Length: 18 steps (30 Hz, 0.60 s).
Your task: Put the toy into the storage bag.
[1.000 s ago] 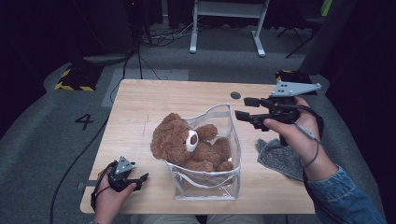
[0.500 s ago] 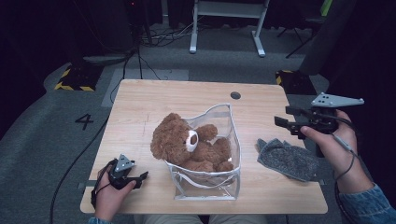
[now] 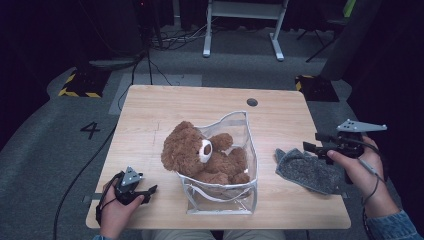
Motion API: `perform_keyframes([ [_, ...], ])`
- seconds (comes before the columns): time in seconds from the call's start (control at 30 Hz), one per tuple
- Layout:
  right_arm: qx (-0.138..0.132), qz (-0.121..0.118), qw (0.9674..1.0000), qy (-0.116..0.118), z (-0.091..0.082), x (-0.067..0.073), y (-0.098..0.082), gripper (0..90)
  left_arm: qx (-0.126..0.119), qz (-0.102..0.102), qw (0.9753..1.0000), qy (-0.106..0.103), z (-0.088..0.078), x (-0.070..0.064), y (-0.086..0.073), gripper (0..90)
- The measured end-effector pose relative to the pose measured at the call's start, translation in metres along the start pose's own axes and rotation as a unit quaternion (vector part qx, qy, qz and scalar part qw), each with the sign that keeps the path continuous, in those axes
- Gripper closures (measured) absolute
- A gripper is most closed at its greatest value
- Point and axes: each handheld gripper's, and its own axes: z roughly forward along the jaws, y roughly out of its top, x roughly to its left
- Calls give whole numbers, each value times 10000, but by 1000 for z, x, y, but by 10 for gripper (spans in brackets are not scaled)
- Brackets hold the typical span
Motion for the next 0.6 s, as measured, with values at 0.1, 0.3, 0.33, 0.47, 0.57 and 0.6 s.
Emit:
perform_keyframes([
  [0.1, 148, 90, 9998, 47, 12, -4, -20, 331, -1, 0, 10000, -3, 0, 0, 0, 288],
  [0.3, 360, 77, 9993, 27, 31, -9, -56, 329, -16, -7, 10000, -25, 0, 0, 0, 285],
  [0.33, 397, 42, 9992, 34, 32, -9, -60, 329, -16, -5, 10000, -24, 0, 0, 0, 285],
  [0.47, 409, 0, 9992, 4, 39, -9, -85, 326, -6, 8, 10000, -54, 0, 0, 0, 283],
  [0.57, 405, -59, 9992, 16, 43, -7, -103, 323, -4, 16, 10000, 3, 0, 0, 0, 283],
  [0.6, 407, -89, 9991, 26, 44, -6, -107, 320, -7, 19, 10000, 15, 0, 0, 0, 283],
])
